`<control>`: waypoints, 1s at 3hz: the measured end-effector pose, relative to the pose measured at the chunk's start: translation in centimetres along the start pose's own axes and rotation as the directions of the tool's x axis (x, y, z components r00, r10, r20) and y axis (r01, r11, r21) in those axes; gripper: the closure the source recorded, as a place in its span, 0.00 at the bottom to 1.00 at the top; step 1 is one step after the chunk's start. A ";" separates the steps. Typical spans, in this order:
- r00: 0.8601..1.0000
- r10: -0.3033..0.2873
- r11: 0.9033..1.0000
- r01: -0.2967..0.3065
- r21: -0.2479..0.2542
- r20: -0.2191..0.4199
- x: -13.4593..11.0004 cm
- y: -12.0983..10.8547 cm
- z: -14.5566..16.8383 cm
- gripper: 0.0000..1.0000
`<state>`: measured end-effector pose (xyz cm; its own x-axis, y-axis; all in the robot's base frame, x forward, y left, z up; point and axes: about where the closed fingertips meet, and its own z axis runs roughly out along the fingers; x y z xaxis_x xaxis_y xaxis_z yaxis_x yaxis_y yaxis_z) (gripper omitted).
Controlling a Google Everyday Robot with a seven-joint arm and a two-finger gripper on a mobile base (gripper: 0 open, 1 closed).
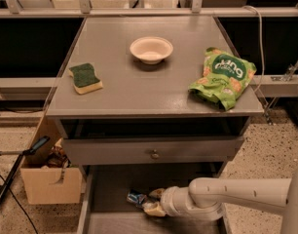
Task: Pick redbull can from middle drawer and place on counter
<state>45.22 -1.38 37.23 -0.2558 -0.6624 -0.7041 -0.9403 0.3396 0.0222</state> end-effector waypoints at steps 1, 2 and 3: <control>1.000 -0.001 1.000 0.001 0.000 0.000 0.0 0.0 0.0 1.00; 0.999 -0.026 1.000 0.025 0.012 0.021 -0.8 0.5 -2.1 1.00; 0.995 -0.080 0.996 0.077 0.048 0.062 -2.5 1.7 -6.9 1.00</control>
Offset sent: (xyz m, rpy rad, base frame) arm -0.0217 -0.0240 0.0616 0.0305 -0.0971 0.0195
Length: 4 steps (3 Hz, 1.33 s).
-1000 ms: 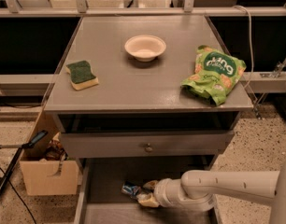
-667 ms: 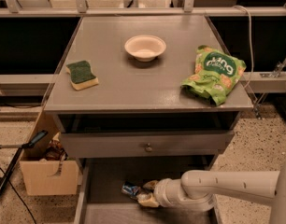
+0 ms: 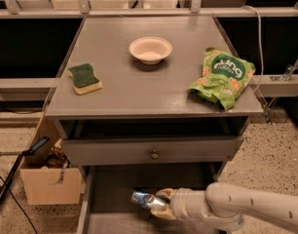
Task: Pick redbull can from middle drawer and place on counter
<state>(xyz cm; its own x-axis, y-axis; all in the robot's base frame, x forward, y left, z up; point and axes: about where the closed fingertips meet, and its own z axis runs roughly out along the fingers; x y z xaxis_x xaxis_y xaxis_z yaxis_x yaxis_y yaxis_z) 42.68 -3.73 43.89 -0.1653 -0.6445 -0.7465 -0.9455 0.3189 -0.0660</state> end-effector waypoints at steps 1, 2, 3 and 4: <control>0.998 -0.048 0.998 0.047 0.046 0.028 -1.7 0.9 -4.9 1.00; 0.995 -0.092 0.993 0.088 0.079 0.046 -3.4 1.1 -9.2 1.00; 0.990 -0.133 0.987 0.127 0.099 0.054 -6.1 1.2 -14.4 1.00; 0.979 -0.200 0.973 0.195 0.126 0.027 -11.0 1.6 -20.5 1.00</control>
Offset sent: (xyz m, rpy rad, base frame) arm -0.0446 -0.0639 0.1451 0.0085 -0.2055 0.0168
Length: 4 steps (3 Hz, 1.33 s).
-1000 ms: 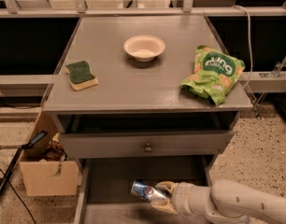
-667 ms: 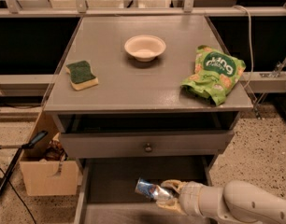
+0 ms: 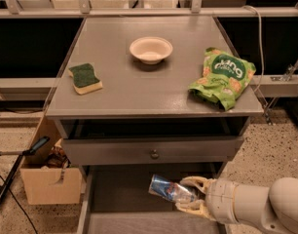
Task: Pick redbull can from middle drawer and place on counter
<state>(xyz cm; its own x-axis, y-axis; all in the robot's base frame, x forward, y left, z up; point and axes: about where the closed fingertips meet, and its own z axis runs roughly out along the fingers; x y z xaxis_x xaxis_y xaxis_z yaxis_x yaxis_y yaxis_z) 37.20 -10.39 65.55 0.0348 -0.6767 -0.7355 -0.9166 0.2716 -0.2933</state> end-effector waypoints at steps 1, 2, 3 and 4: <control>1.000 0.000 1.000 0.000 0.000 0.000 0.0 0.0 0.0 1.00; 0.997 -0.073 0.997 0.073 0.036 -0.021 -2.4 -0.8 -1.9 1.00; 0.970 -0.236 0.966 0.241 0.090 -0.060 -9.6 -2.9 -6.4 1.00; 0.942 -0.326 0.938 0.332 0.096 -0.078 -15.1 -5.2 -9.1 1.00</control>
Offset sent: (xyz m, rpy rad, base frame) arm -0.0030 0.0004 0.0865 -0.1204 -0.1864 0.0251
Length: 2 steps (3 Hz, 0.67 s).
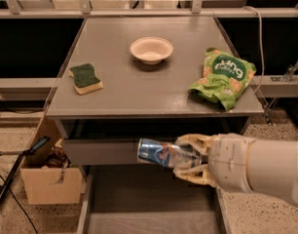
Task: Pick redbull can from middle drawer and place on counter
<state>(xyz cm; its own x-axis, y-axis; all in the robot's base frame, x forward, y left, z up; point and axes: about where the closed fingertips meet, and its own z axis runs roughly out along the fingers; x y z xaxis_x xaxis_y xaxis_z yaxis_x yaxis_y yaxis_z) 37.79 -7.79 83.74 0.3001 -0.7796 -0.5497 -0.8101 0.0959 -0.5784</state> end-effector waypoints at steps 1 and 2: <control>0.994 -0.108 0.994 0.108 -0.001 -0.010 -5.0 -5.1 -0.4 1.00; 0.984 -0.180 0.983 0.180 -0.028 -0.007 -8.7 -9.2 1.3 1.00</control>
Offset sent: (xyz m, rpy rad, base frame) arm 0.0994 0.1026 0.1204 -0.1952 -0.0699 0.1609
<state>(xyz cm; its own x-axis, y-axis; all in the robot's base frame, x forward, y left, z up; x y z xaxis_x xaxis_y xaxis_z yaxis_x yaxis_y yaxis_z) 43.25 -1.10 93.07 0.4372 -0.7888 -0.4321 -0.7567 -0.0629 -0.6507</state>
